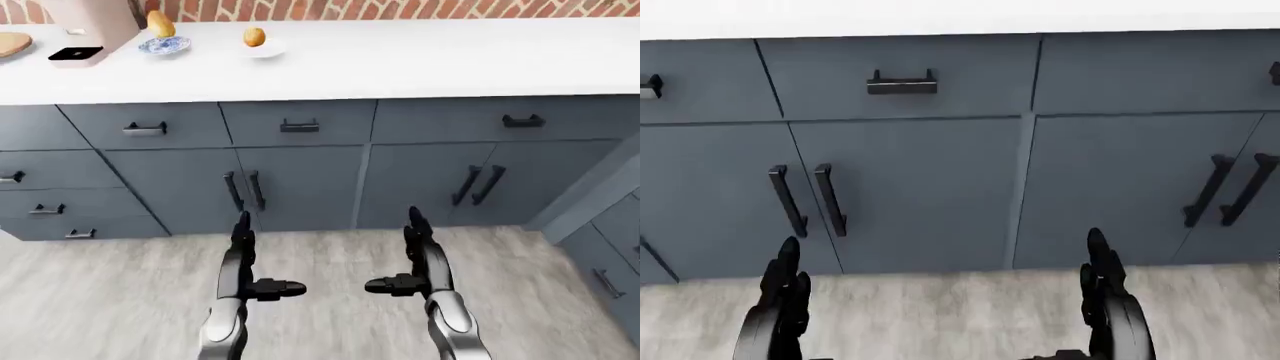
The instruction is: Place all breads on the cutting board.
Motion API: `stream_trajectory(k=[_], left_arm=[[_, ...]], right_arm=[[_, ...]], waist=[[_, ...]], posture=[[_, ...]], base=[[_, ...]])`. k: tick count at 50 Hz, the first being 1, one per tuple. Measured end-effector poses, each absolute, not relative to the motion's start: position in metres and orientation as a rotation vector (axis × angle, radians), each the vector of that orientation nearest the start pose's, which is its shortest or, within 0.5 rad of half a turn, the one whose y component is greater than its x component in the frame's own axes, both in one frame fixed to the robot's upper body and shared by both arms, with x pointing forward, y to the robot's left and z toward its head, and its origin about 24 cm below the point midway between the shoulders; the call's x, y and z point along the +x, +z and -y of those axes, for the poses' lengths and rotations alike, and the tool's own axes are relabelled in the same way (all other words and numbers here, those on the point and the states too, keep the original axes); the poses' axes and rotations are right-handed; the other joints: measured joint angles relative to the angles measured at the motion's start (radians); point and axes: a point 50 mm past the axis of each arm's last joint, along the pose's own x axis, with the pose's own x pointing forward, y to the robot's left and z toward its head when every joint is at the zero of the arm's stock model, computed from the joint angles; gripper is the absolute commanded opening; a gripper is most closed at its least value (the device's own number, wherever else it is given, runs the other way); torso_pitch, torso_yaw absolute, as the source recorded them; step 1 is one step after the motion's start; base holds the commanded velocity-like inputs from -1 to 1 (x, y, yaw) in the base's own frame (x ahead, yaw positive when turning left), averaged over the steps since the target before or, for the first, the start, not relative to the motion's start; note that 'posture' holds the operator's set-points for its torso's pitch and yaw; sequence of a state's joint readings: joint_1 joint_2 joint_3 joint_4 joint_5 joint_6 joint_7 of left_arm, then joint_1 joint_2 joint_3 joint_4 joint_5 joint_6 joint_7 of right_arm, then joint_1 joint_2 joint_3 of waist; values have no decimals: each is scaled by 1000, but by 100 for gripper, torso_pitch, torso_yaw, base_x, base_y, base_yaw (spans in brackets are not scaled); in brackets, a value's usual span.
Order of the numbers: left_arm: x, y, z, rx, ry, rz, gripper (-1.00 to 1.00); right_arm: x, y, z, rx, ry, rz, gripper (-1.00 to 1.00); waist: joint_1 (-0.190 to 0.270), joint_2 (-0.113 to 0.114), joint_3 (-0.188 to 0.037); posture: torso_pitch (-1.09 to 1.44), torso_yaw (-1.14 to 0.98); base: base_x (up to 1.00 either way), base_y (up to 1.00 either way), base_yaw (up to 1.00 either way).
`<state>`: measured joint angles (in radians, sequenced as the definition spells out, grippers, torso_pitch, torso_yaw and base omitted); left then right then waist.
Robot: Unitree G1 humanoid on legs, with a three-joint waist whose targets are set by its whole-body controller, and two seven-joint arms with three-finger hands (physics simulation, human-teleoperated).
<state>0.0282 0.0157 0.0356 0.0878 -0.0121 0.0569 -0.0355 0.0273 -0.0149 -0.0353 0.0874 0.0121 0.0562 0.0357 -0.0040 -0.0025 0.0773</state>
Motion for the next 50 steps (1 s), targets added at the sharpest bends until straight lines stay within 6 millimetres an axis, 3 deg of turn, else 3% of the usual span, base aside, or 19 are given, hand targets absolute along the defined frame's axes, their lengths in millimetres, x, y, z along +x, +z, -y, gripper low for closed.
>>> stream_trajectory(k=[1,3,5,8,12,23,28,32,35,37,40,43,46,50], left_arm=[[243,15,-162,-4,9,-153,100],[247,40,-161,-7,-2,-62,100],[251,49,-159,-11,-10,-27,100],[251,50,-156,-10,-20,-50,100],[255,61,-154,0,-32,-62,100],[267,136,-156,52,-42,58,100],[265,164,-163,65,-23,92,100],[265,171,-166,61,-23,86,100],[262,176,-168,59,-29,102,100],[262,177,-171,57,-20,106,100],[262,176,-176,60,-4,103,100],[263,167,-183,61,27,57,100],[262,166,-183,60,28,57,100],[262,165,-180,58,16,62,100]], right_arm=[[246,14,160,2,-4,-152,100],[250,34,159,-8,-1,-66,100],[253,40,156,-8,6,-34,100],[253,33,154,-10,17,-66,100],[253,37,156,-7,10,-89,100],[268,105,152,-25,40,39,100],[272,117,150,-15,46,42,100],[271,119,143,-26,73,17,100],[270,128,142,-27,86,32,100],[270,140,139,-34,104,70,100],[269,151,134,-27,129,122,100],[270,139,129,-11,156,71,100],[272,132,134,-8,137,31,100],[272,142,138,-8,115,65,100]], waist=[[-3,-5,-9],[8,-4,-56],[11,-10,-39],[10,-6,-57],[8,-3,-54],[9,-2,-77],[6,-3,-76],[-5,8,-51],[-9,4,-53],[-15,26,-48],[-13,82,-50],[-4,78,-34],[-1,48,-31],[2,9,-31]], posture=[[0,0],[0,0],[0,0],[0,0],[0,0],[0,0],[0,0],[0,0],[0,0],[0,0],[0,0],[0,0],[0,0],[0,0]], base=[[0,0,0],[0,0,0],[0,0,0],[0,0,0],[0,0,0],[0,0,0],[2,3,0],[18,28,0],[20,30,0],[21,29,0],[21,29,0],[22,29,0],[21,29,0],[15,24,0]])
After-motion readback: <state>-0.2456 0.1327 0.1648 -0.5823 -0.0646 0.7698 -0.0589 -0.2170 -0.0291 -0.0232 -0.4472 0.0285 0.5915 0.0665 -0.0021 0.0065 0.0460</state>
